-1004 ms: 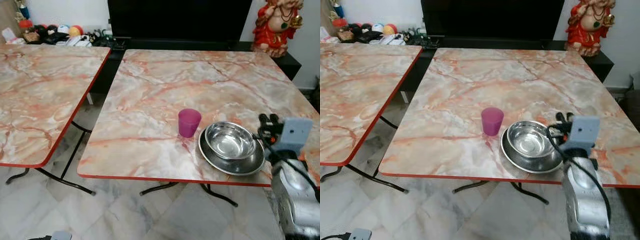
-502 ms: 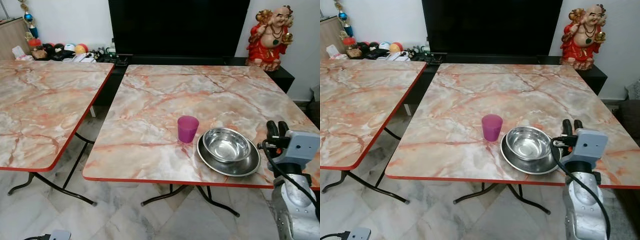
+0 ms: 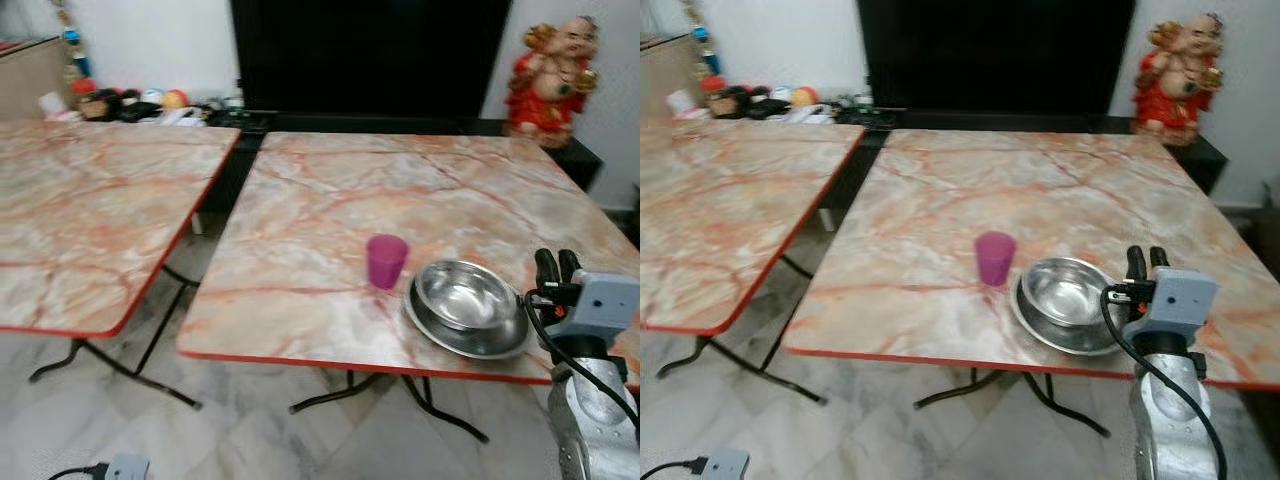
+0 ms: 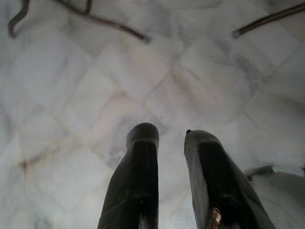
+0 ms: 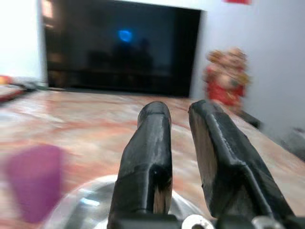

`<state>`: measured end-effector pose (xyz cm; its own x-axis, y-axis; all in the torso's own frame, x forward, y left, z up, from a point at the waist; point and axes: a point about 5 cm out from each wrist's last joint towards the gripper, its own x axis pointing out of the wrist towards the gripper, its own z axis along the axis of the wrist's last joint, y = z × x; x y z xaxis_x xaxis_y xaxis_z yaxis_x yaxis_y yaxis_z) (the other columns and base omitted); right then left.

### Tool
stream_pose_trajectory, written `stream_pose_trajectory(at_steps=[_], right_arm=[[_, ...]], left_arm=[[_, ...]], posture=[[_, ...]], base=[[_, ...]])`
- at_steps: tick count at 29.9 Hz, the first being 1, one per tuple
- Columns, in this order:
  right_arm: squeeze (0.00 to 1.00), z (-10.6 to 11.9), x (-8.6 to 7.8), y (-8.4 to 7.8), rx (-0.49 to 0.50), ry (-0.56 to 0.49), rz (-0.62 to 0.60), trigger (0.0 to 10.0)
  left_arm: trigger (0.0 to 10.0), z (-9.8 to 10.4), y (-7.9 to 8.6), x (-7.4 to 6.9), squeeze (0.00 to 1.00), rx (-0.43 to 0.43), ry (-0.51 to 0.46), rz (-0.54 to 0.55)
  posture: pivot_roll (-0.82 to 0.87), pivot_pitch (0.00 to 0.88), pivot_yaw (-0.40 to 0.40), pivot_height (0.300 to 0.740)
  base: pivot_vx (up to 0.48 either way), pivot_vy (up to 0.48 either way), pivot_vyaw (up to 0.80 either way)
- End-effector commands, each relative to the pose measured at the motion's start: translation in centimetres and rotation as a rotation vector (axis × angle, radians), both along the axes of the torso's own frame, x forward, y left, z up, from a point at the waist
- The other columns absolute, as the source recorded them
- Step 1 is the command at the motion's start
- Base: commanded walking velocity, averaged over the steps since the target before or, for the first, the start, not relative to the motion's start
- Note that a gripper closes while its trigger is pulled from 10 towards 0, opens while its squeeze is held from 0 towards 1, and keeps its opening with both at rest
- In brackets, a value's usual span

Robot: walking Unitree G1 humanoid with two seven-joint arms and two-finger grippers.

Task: Setting the table

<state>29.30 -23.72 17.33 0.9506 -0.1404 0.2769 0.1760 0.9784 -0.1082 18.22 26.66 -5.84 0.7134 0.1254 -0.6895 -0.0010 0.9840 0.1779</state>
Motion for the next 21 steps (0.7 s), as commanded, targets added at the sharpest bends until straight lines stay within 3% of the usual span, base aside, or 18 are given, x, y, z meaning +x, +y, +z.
stream_pose_trajectory(at_steps=[1, 12, 21], right_arm=[[0.0, 0.5, 0.3, 0.9, 0.035, -0.032, 0.023, 10.0], [0.0, -0.5, 1.0, 2.2, 0.108, -0.001, 0.037, 10.0], [0.0, -0.8, 1.2, 3.4, 0.107, 0.005, 0.068, 10.0]], left_arm=[[10.0, -0.2, 0.9, -0.8, 0.0, 0.007, 0.025, 0.047], [10.0, -0.4, 0.4, -1.1, 0.0, -0.007, 0.027, 0.052], [10.0, -0.4, 0.5, -1.1, 0.0, -0.006, 0.027, 0.058]], posture=[[-0.07, 0.025, 0.017, 0.74], [-0.06, 0.069, 0.019, 0.74], [-0.06, 0.09, 0.024, 0.74]], base=[[0.0, 0.48, 0.0], [0.0, 0.48, 0.0], [0.0, 0.48, 0.0]])
